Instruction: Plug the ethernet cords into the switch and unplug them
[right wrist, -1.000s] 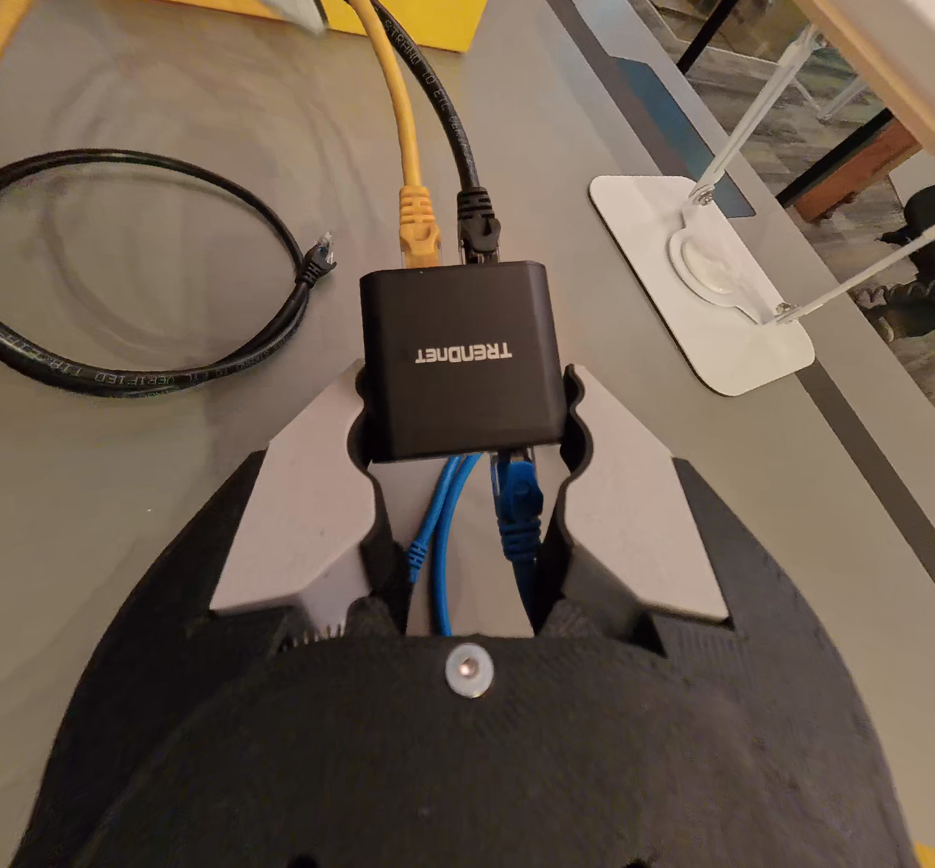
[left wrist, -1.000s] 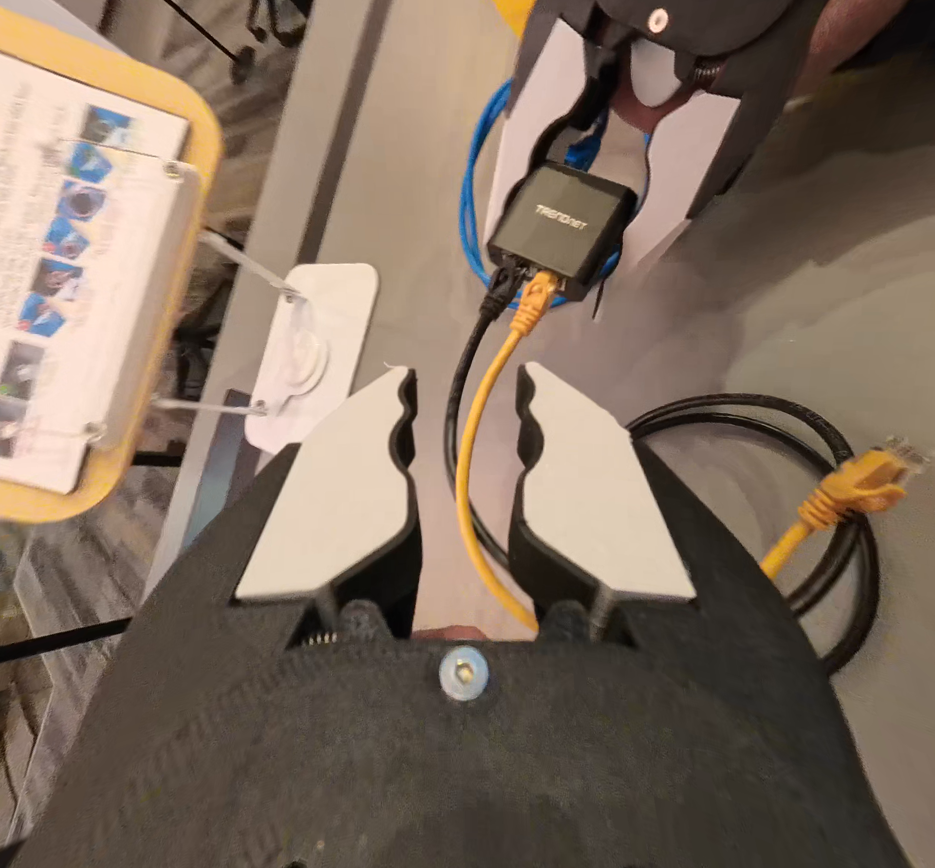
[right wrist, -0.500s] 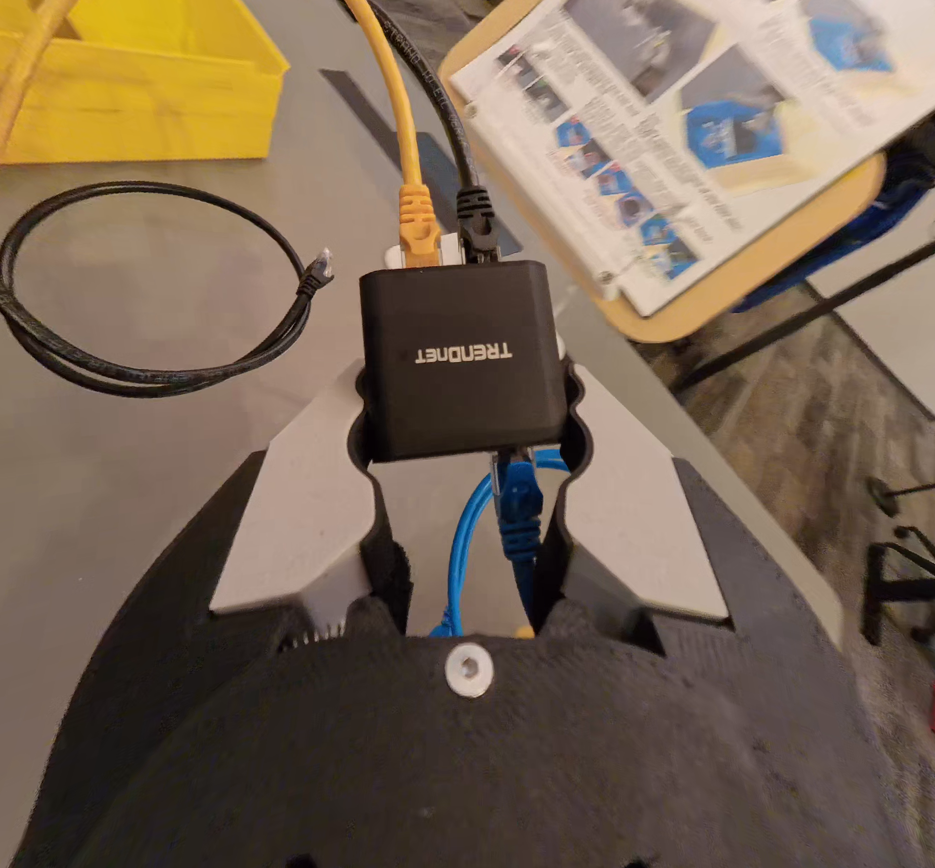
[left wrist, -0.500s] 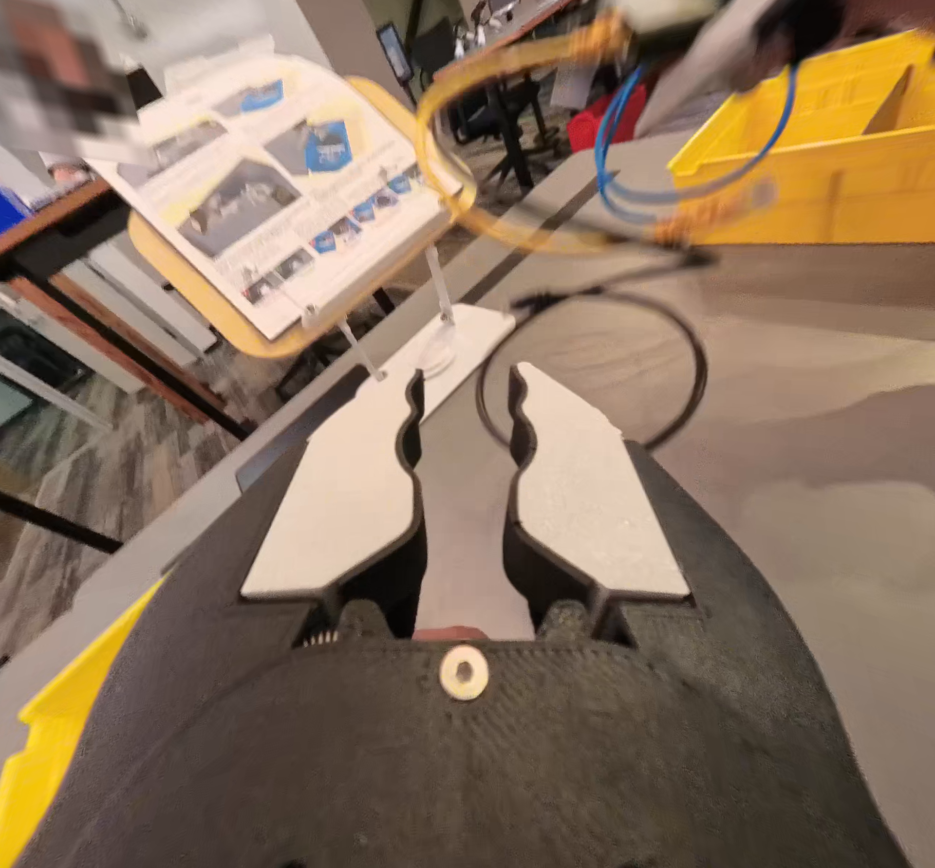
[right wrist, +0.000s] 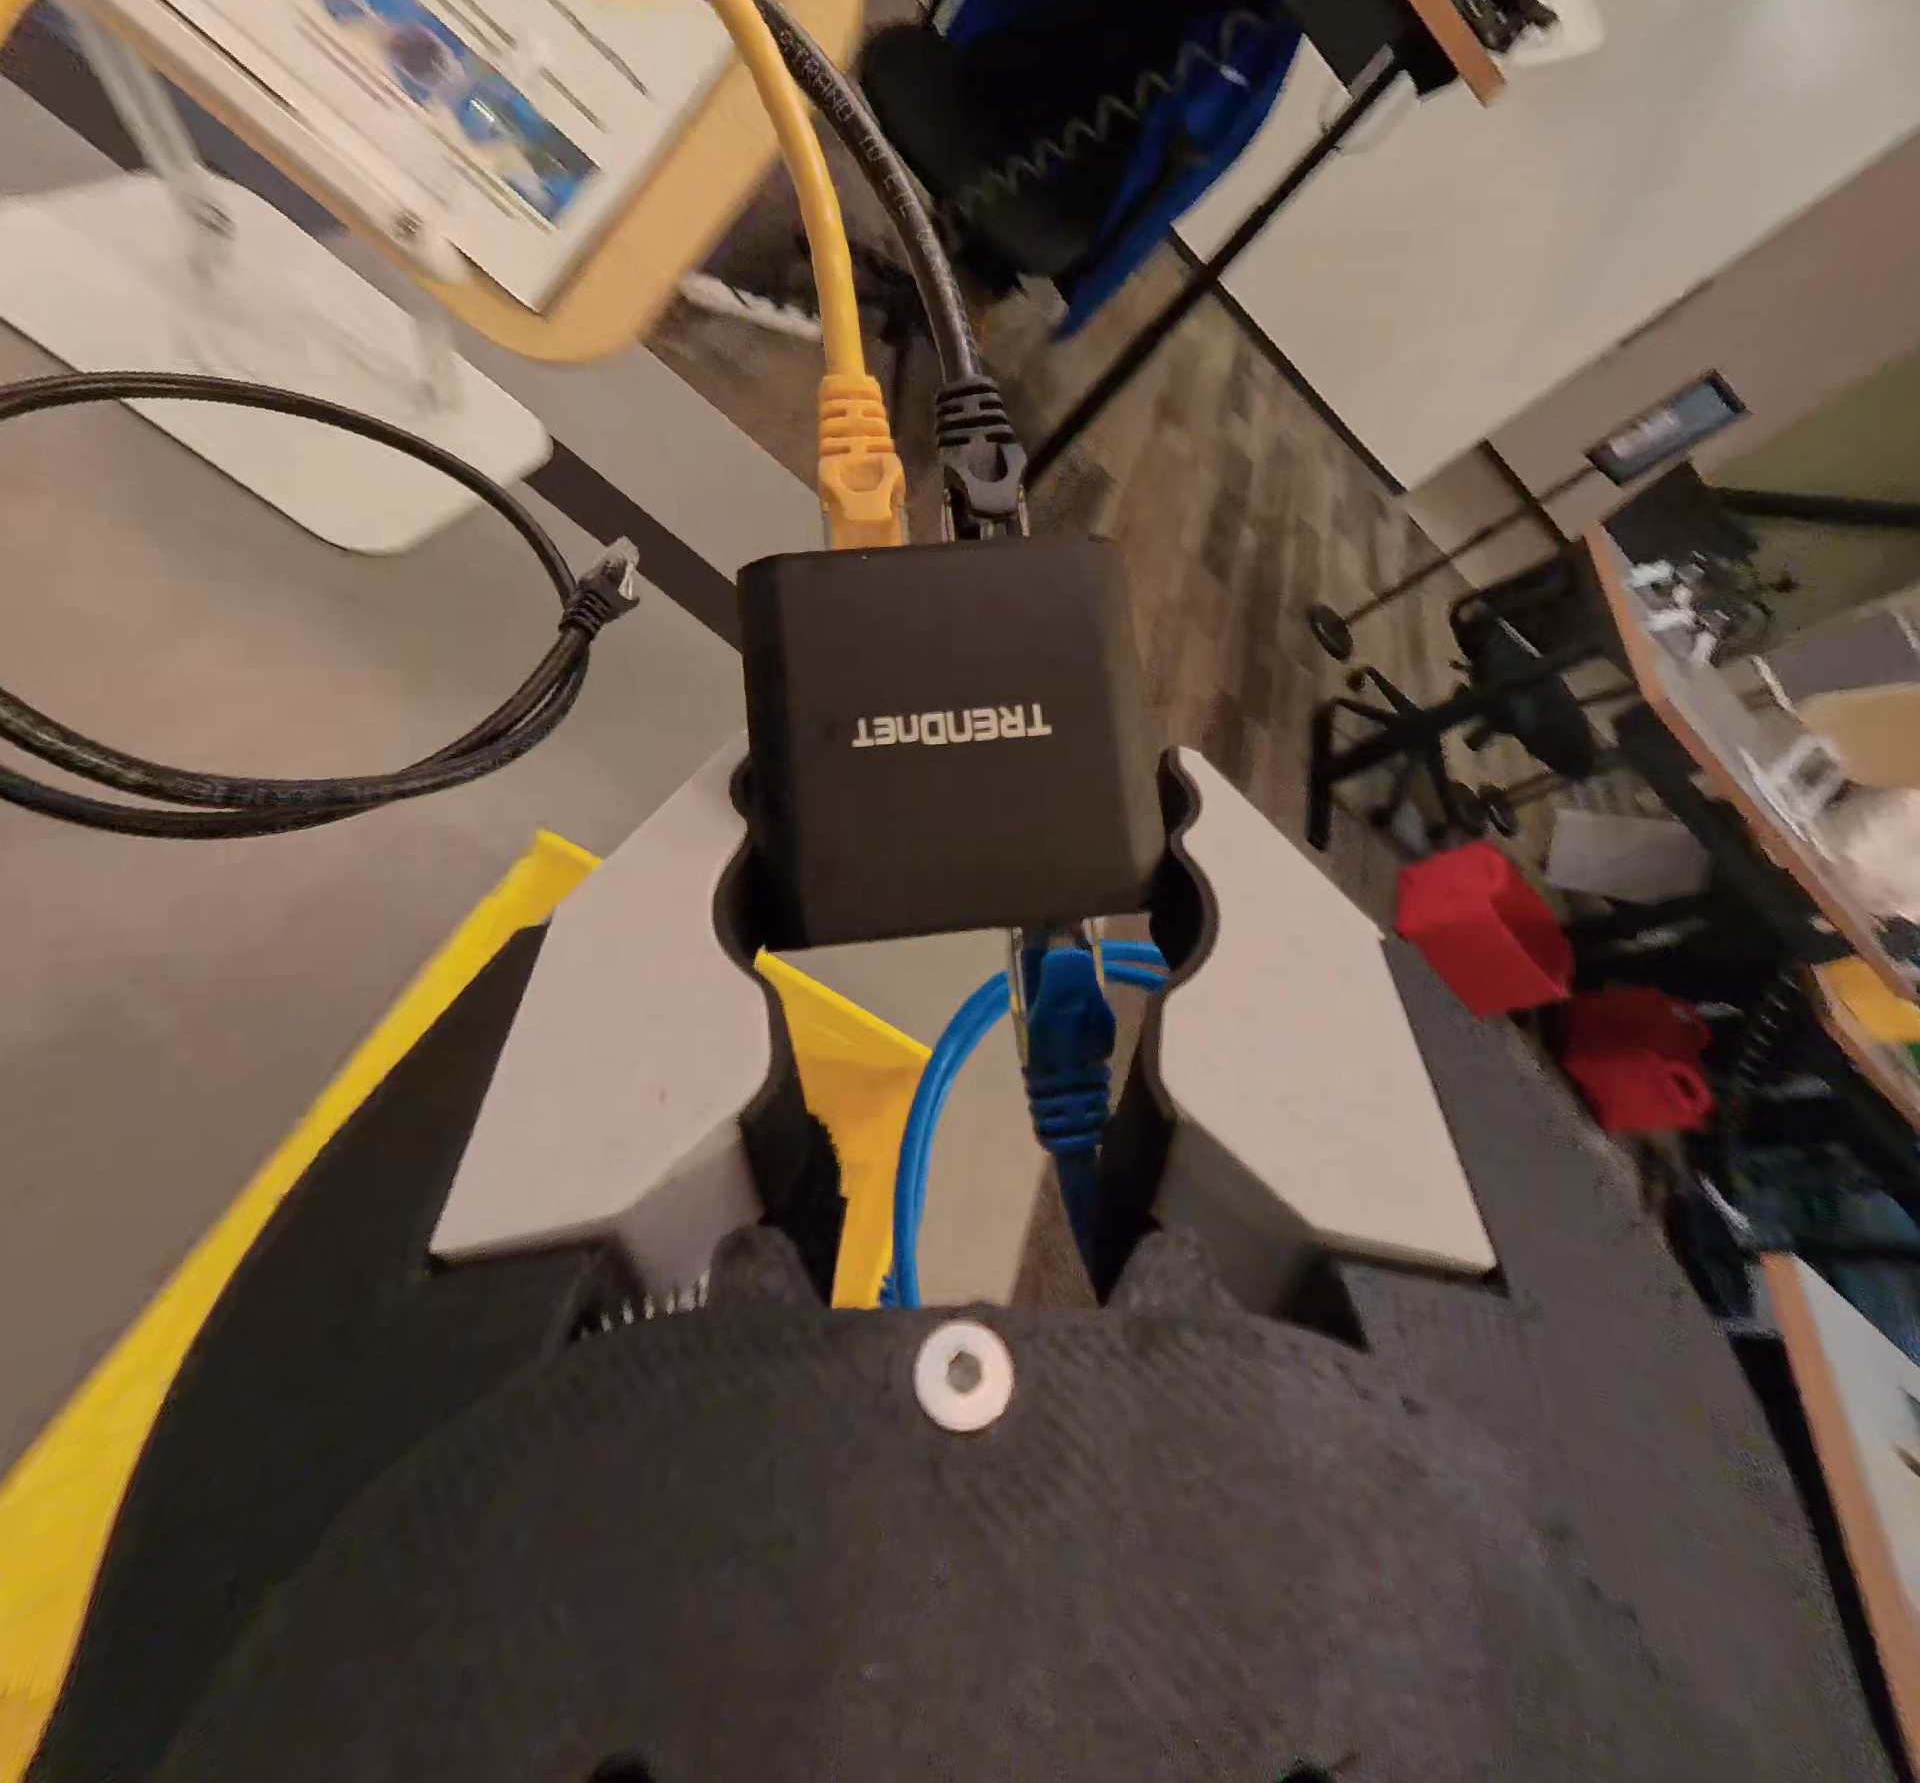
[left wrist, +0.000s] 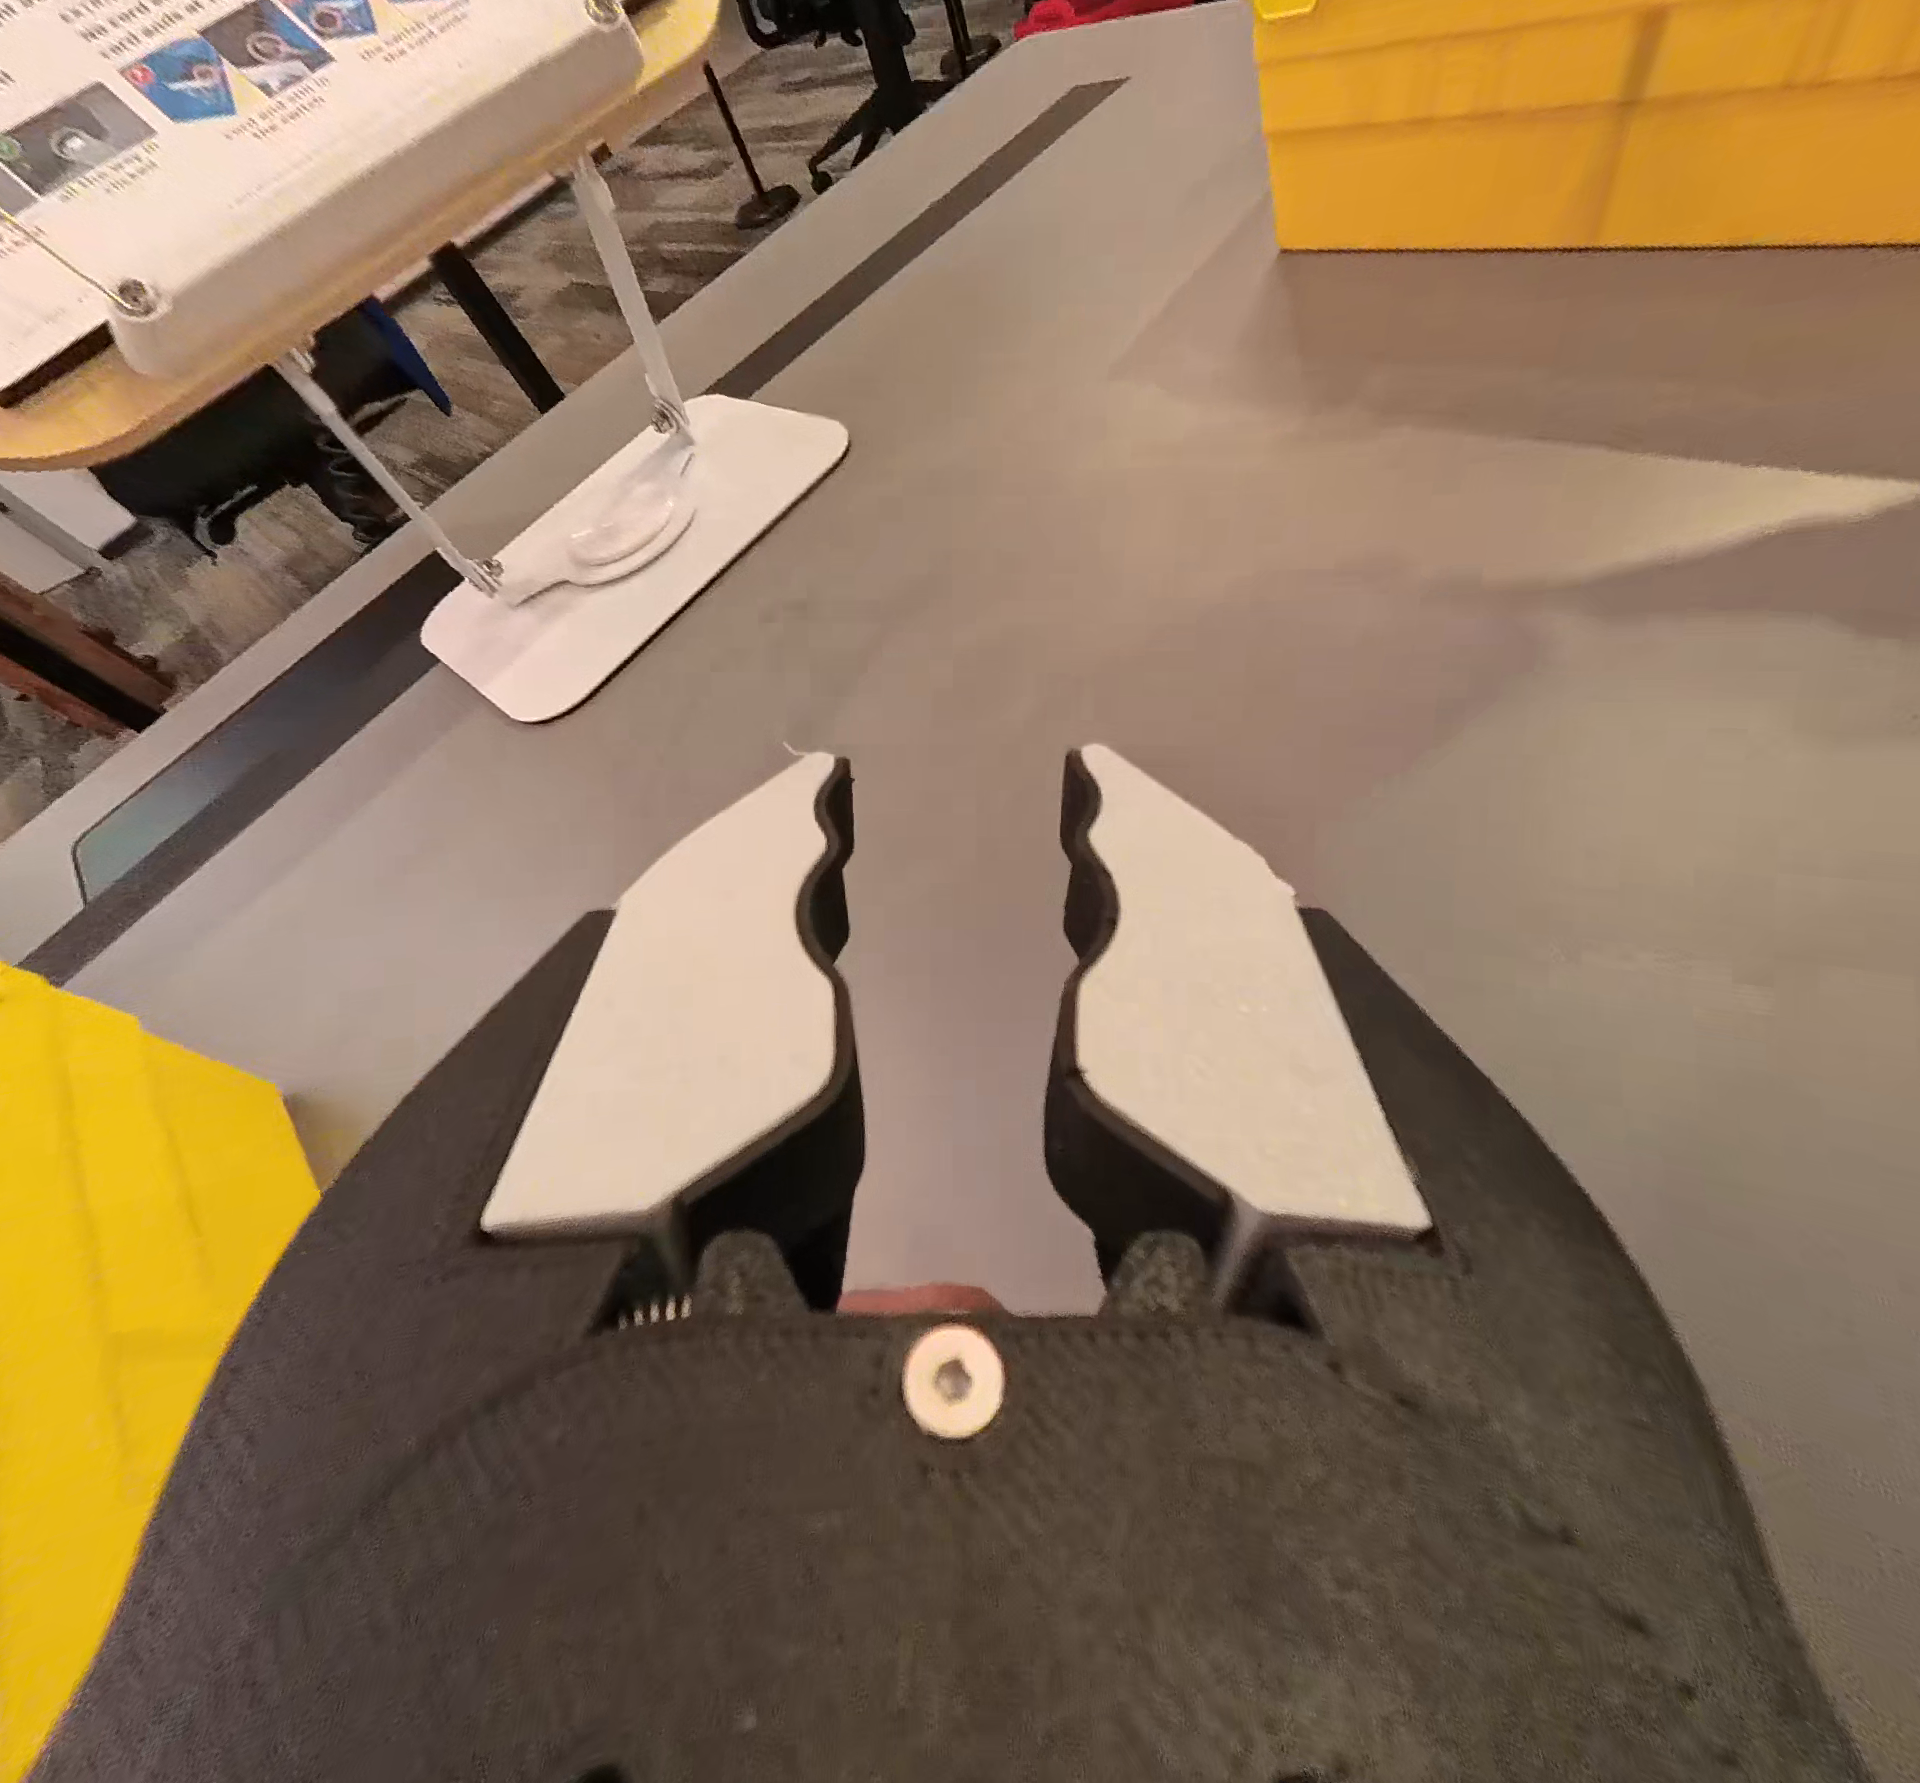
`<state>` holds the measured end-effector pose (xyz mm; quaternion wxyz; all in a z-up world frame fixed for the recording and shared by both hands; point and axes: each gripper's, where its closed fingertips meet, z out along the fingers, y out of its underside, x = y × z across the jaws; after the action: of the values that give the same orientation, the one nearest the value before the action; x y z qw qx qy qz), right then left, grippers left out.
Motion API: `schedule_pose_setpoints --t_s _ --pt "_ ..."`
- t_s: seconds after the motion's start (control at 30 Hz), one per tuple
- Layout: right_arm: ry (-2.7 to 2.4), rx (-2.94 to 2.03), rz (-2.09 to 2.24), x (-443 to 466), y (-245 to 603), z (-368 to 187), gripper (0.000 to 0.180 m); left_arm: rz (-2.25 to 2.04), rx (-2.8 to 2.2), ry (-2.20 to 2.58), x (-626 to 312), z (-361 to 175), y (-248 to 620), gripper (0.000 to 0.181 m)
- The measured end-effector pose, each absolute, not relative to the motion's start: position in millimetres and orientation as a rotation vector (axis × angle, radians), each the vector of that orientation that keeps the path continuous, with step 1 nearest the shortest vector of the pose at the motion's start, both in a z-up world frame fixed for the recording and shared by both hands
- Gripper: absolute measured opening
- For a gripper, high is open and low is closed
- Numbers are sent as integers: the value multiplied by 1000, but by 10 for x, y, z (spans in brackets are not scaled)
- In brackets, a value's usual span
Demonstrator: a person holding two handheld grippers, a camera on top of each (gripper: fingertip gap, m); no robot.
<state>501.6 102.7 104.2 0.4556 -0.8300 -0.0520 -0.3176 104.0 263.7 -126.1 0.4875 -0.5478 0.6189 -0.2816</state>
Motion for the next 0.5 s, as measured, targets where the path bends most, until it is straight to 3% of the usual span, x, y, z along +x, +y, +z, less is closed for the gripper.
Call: schedule_pose_setpoints --t_s 0.03,0.33,0.5 --pt "-124 -2059 -839 5130 941 1055 73 -679 -1334 1515 1044 -1290 2629 39" --pt "-474 -2278 -1368 5760 579 897 73 -648 -1335 1555 1071 -1413 2593 40" --pt "-833 -2408 -1490 5814 666 452 72 -644 -1341 1560 1077 -1456 2593 41"
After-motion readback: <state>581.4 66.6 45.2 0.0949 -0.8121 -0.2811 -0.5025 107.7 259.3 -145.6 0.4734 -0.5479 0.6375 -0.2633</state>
